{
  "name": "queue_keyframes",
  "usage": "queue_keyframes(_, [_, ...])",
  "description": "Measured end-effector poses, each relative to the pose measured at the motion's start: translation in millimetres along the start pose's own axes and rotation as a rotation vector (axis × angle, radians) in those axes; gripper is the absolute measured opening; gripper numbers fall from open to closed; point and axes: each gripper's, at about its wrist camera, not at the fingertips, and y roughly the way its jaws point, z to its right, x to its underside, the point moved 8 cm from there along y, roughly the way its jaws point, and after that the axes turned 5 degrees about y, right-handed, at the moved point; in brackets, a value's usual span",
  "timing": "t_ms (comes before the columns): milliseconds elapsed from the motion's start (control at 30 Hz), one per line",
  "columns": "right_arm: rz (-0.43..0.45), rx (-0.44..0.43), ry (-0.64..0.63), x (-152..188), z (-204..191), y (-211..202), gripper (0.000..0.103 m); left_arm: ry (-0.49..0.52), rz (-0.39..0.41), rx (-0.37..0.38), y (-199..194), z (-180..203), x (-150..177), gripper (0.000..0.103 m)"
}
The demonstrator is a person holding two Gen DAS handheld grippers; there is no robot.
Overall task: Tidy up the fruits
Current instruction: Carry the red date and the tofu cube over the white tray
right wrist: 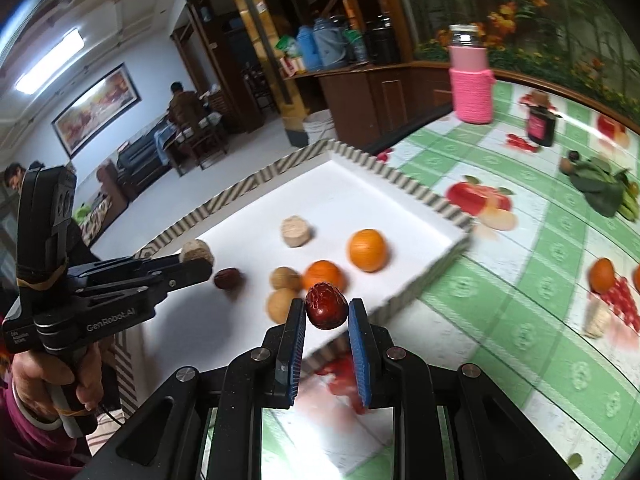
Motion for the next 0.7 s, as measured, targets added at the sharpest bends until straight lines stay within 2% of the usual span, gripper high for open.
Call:
queue_keyframes(200, [-0.042, -0.021, -0.045, 3, -23, 20, 0.021, -0.036, -0.004, -0.017, 3, -18, 5, 0.021])
queue_keyframes(700, [-0.128, -0.054, -0.125, 17, -58, 53, 0.021, -0.059, -0.012, -0.069, 14, -34, 3, 0.021])
